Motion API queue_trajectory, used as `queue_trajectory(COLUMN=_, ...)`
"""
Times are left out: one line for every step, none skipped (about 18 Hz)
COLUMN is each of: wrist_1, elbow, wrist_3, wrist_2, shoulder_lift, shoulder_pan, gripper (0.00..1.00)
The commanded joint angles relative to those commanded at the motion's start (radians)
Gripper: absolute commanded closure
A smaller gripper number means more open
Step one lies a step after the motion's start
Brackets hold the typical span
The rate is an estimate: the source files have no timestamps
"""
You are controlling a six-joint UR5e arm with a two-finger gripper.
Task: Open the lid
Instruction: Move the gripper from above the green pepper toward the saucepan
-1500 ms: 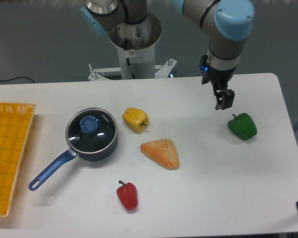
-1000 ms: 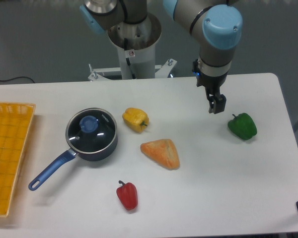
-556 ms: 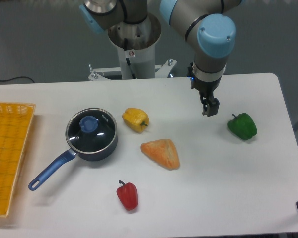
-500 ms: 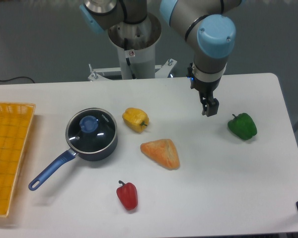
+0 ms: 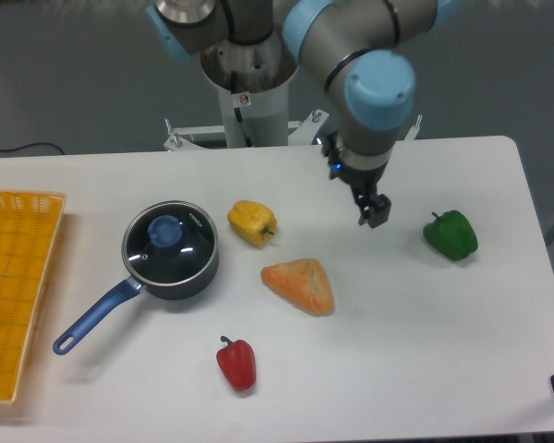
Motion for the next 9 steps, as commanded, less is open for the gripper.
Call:
queue_trajectory(wrist_1=0.0, elbow=0.0, wrist_3=-0.048, wrist_2=-0.024, shoulder_lift=-0.002, shoulder_pan=-0.008, gripper=0.0)
queue_trajectory(wrist_1=0.0, elbow=-0.005, wrist_3=-0.104, wrist_2=-0.052, shoulder_lift=0.0, shoulder_pan=-0.009, gripper=0.0)
queue_trajectory(wrist_1=0.002, elbow=-0.018, wrist_3=-0.167, wrist_2=-0.075, shoulder_lift=0.005, shoulder_pan=-0.021, gripper=0.0)
queue_trajectory(wrist_1=0.005, elbow=-0.031, wrist_3=-0.215, wrist_2=-0.093, shoulder_lift=0.008, shoulder_pan=-0.037, gripper=0.0)
queue_trajectory(wrist_1=0.006, elbow=-0.038, wrist_3=-0.236, wrist_2=-0.1, shoulder_lift=0.011, shoulder_pan=-0.048, gripper=0.0)
queue_trajectory(wrist_1=0.005, elbow=-0.044, wrist_3=-0.243, wrist_2=-0.1, shoulder_lift=0.011, shoulder_pan=-0.064, gripper=0.0)
queue_trajectory(wrist_1=0.003, elbow=-0.043, wrist_3=-0.263, wrist_2=-0.104, shoulder_lift=0.009, shoulder_pan=-0.083, gripper=0.0)
queue_trajectory(wrist_1=0.009, elbow=-0.044, wrist_3=-0.319, wrist_2=-0.107, shoulder_lift=0.008, shoulder_pan=-0.095, gripper=0.0)
queue_trajectory(wrist_1=0.021, elbow=-0.043, wrist_3=-0.394, wrist_2=-0.107, shoulder_lift=0.006, shoulder_pan=-0.107, gripper=0.0)
